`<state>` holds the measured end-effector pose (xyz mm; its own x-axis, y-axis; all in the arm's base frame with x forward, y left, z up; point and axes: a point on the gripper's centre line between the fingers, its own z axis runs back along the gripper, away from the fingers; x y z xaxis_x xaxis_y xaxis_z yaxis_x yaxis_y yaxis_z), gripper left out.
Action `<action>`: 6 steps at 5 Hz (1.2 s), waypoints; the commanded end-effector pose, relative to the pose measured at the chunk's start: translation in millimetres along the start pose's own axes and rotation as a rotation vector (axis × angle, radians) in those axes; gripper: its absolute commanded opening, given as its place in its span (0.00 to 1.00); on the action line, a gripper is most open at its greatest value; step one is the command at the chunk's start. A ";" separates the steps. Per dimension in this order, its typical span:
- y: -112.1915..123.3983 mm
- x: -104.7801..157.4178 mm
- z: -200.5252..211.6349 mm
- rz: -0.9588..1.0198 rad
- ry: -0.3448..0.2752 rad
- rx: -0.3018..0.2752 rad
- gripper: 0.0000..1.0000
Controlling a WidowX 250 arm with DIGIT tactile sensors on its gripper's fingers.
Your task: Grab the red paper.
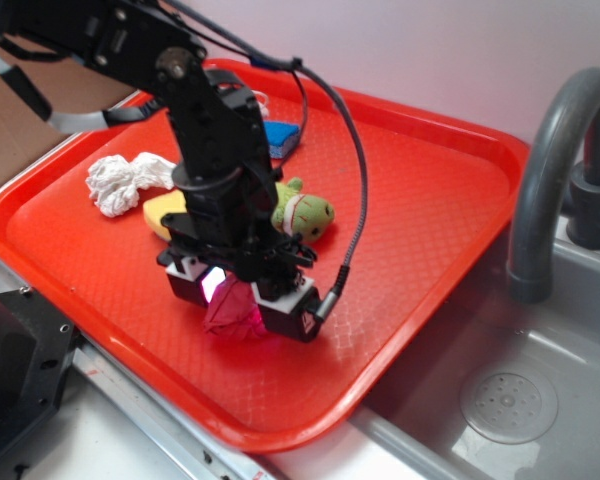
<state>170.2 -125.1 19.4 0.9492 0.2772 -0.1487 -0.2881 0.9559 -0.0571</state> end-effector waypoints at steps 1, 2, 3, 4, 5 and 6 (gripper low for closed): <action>-4.8 -4.9 -3.9 0.022 0.002 0.009 0.00; -0.4 -2.3 20.6 0.029 -0.036 0.032 0.00; 13.3 8.7 62.6 -0.039 -0.053 0.056 0.00; 47.1 17.7 105.5 -0.122 -0.127 0.006 0.00; 72.3 21.1 149.3 -0.242 -0.145 0.021 0.00; 89.0 17.3 174.4 -0.255 -0.184 0.038 0.00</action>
<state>177.4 -18.8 171.0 0.9991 0.0415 -0.0021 -0.0416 0.9987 -0.0305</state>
